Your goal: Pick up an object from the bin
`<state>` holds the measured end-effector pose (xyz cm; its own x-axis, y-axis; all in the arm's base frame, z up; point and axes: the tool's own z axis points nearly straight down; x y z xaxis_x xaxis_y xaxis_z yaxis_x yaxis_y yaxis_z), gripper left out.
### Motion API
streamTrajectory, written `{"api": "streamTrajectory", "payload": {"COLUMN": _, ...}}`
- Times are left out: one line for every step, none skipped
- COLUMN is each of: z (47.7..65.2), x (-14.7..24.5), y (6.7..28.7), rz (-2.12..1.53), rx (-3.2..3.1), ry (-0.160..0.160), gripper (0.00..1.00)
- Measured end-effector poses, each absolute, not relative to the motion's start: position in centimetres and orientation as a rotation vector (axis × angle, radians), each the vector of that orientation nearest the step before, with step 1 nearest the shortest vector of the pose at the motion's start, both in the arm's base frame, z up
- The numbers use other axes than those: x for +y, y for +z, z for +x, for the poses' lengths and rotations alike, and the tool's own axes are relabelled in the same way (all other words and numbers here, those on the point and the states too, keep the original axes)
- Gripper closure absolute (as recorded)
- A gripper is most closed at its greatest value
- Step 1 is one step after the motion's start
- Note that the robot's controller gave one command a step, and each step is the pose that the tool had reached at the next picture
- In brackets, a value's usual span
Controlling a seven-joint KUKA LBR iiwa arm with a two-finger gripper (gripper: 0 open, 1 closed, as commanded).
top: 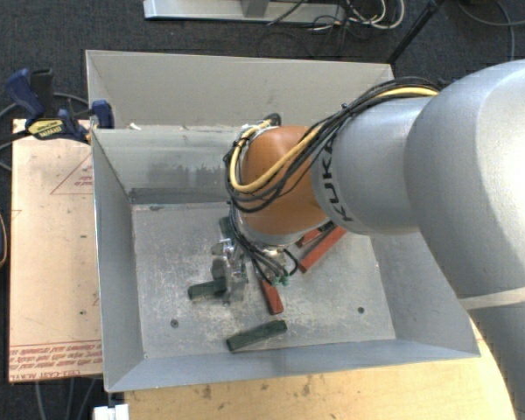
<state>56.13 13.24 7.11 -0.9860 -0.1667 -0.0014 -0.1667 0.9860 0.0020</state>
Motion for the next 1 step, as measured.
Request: {"api": "streamTrajectory", "payload": {"z": 56.60, "x": 14.18, "y": 23.21, "rz": -0.254, "rx": 3.120, "ry": 0.004, "gripper": 1.00}}
